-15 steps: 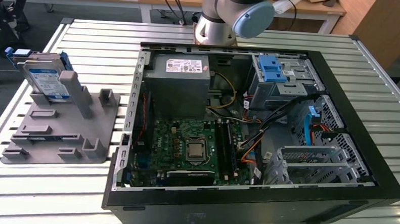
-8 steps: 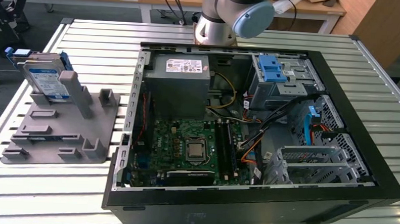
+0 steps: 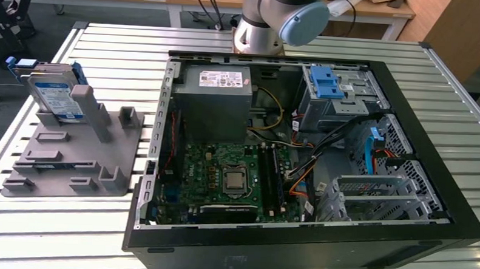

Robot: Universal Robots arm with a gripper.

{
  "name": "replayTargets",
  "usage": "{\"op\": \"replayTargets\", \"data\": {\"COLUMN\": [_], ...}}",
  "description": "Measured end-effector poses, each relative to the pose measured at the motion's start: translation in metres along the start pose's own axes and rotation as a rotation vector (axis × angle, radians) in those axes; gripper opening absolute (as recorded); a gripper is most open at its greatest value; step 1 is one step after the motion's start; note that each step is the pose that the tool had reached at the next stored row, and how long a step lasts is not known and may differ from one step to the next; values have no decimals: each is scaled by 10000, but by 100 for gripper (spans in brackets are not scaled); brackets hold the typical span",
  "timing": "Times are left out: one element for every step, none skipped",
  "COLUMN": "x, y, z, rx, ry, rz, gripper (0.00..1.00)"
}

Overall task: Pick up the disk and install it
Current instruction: 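Pick up the disk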

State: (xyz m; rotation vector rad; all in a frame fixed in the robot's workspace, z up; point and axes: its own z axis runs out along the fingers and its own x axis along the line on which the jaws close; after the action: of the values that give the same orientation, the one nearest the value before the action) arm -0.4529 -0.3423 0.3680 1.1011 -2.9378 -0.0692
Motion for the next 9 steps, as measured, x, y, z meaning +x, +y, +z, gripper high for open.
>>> {"op": "replayTargets", "data": {"x": [0,0,1,1,1,1,2,2,1], "y": [0,0,0,0,0,1,1,1,1], "z": [1,2,3,3,4,5,5,5,5], "rx": [-3,-4,-6,-8,-10,-11,-13,-13,-13], "ry": [7,14,21,29,34,40,43,45,45], "rz": [-173,-333,-490,-642,-785,-913,-1010,-1035,-1035], "gripper": [11,11,11,11,11,11,11,11,11]}}
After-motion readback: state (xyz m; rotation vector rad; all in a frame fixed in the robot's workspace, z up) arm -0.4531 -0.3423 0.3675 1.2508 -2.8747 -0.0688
